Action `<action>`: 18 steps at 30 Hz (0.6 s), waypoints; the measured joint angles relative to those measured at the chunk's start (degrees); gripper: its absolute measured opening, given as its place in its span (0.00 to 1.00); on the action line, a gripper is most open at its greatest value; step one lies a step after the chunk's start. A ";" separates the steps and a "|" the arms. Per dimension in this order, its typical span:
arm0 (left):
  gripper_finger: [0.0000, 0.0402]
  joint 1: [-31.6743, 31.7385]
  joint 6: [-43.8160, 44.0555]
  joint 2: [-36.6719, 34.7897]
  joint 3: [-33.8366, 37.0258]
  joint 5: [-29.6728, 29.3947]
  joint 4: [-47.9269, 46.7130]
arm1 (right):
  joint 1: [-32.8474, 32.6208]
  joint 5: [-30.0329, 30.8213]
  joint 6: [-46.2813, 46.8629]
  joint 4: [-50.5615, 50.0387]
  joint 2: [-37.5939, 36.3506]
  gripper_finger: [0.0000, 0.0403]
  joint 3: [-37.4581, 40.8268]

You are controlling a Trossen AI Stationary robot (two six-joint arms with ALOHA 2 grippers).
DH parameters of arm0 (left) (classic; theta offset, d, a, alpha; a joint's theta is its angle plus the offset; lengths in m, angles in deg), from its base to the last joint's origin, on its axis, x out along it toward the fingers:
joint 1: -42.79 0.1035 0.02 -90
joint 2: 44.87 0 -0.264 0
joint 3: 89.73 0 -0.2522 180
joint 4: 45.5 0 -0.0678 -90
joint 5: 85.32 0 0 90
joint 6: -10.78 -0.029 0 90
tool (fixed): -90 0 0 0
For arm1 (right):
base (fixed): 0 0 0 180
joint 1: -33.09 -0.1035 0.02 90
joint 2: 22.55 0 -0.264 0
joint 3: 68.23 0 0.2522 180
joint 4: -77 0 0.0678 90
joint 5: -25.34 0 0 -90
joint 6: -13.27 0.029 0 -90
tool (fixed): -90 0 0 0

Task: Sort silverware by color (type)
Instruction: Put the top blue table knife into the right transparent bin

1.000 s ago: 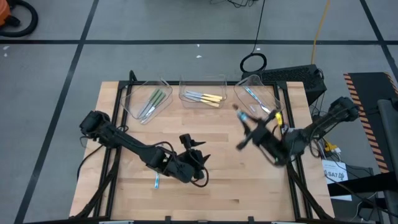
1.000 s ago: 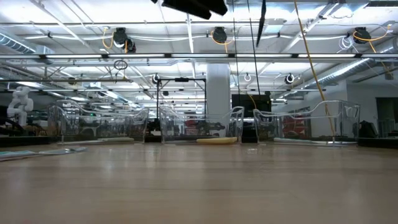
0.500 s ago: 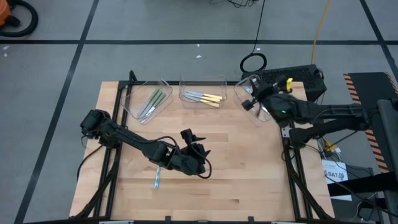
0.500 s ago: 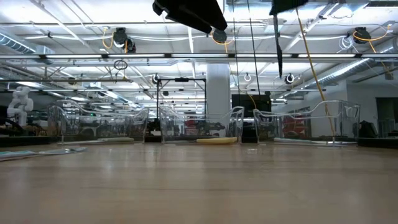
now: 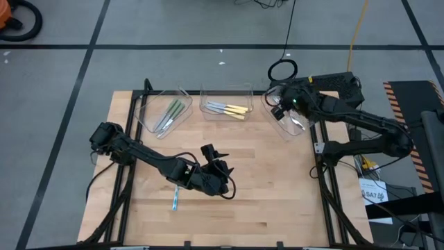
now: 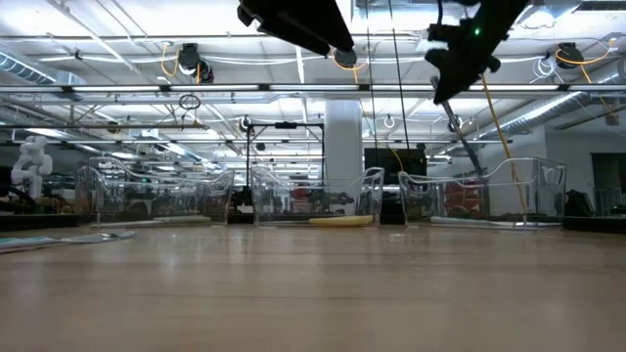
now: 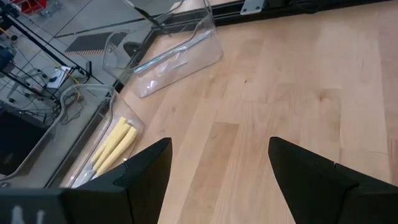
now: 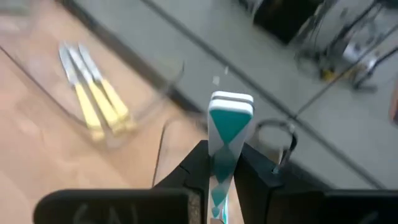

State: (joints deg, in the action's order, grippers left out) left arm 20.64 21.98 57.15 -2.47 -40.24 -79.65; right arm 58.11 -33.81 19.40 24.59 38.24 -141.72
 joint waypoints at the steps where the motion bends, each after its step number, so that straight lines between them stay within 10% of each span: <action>1: 0.68 0.00 0.03 0.00 0.00 0.02 -0.07 | 1.27 -1.53 0.43 -1.15 0.60 0.11 0.00; 18: 0.68 0.00 0.92 0.00 0.00 0.09 -0.83 | 12.24 -14.62 0.14 -9.92 15.09 0.14 0.00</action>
State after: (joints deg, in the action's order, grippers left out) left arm 20.64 22.90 57.15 -2.47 -40.15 -80.48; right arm 70.35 -48.44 19.54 14.67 53.33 -141.72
